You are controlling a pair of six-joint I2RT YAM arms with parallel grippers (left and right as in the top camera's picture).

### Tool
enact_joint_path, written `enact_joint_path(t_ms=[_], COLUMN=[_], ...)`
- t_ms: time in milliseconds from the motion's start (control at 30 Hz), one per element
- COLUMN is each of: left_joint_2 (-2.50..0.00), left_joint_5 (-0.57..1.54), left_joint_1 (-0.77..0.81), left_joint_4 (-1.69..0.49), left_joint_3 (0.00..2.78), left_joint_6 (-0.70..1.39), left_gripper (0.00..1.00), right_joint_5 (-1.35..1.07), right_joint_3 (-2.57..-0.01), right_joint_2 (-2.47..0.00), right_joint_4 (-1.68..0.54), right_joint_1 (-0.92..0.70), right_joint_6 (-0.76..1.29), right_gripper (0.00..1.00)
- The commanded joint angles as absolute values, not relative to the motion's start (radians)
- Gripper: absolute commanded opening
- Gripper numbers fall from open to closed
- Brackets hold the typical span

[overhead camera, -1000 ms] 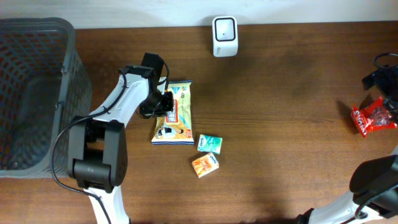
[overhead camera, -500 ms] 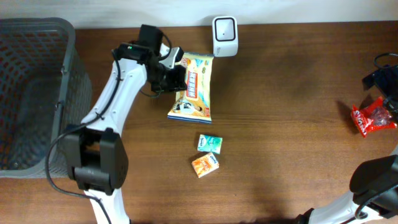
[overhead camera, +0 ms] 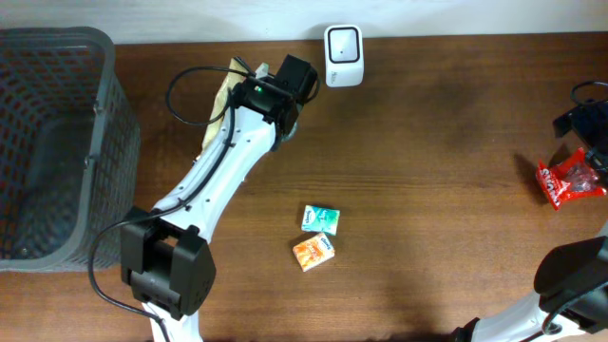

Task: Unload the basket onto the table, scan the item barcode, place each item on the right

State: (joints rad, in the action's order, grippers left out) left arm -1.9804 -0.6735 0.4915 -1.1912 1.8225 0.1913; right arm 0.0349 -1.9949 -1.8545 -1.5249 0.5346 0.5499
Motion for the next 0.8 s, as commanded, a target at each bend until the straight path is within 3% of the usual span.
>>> enact_joint_path(t_ms=[0,267,533,567,600,633,700,733,767], left_joint_2=[-2.024,-2.145,-2.145,-2.145,-2.144,-2.144,-2.144,-2.144,-2.144], left_joint_5=[-0.738,-0.733,-0.572,-0.571,-0.571,-0.567,-0.54,-0.505,-0.456], left_joint_1=[0.498,0.631,0.818,0.827,0.826,0.818,0.794,0.772,0.744], left_joint_4=[-1.179,-1.188,-1.188,-1.189,-1.2,-1.23,-1.277,-1.311,-1.346], left_joint_3=[1.78,1.732,1.734,1.74,1.757,1.8,1.871,1.926,1.983], left_joint_6=[0.225,0.3,0.3,0.3,0.299,0.3,0.3,0.3,0.3], left_gripper=[0.0,0.0,0.01,0.16,0.39,0.73,0.93,0.99,0.99], right_joint_5=[0.034,0.034,0.034,0.034,0.034,0.034,0.034,0.034,0.034], right_joint_3=[-1.993,-1.993,-1.993,-1.993,-1.993,-1.993,-1.993,-1.993,-1.993], right_joint_2=[-1.854,-1.854,-1.854,-1.854,-1.854,-1.854,-1.854,-1.854,-1.854], right_joint_4=[-1.525,-1.525,-1.525,-1.525,-1.525,-1.525,-1.525,-1.525,-1.525], right_joint_1=[0.53,0.53,0.53,0.53,0.53,0.53,0.53,0.53,0.53], right_joint_6=[0.551,0.551,0.551,0.551,0.551,0.551,0.551,0.551,0.551], right_gripper=[0.98,0.98,0.98,0.98,0.98,0.99,0.98,0.98,0.98])
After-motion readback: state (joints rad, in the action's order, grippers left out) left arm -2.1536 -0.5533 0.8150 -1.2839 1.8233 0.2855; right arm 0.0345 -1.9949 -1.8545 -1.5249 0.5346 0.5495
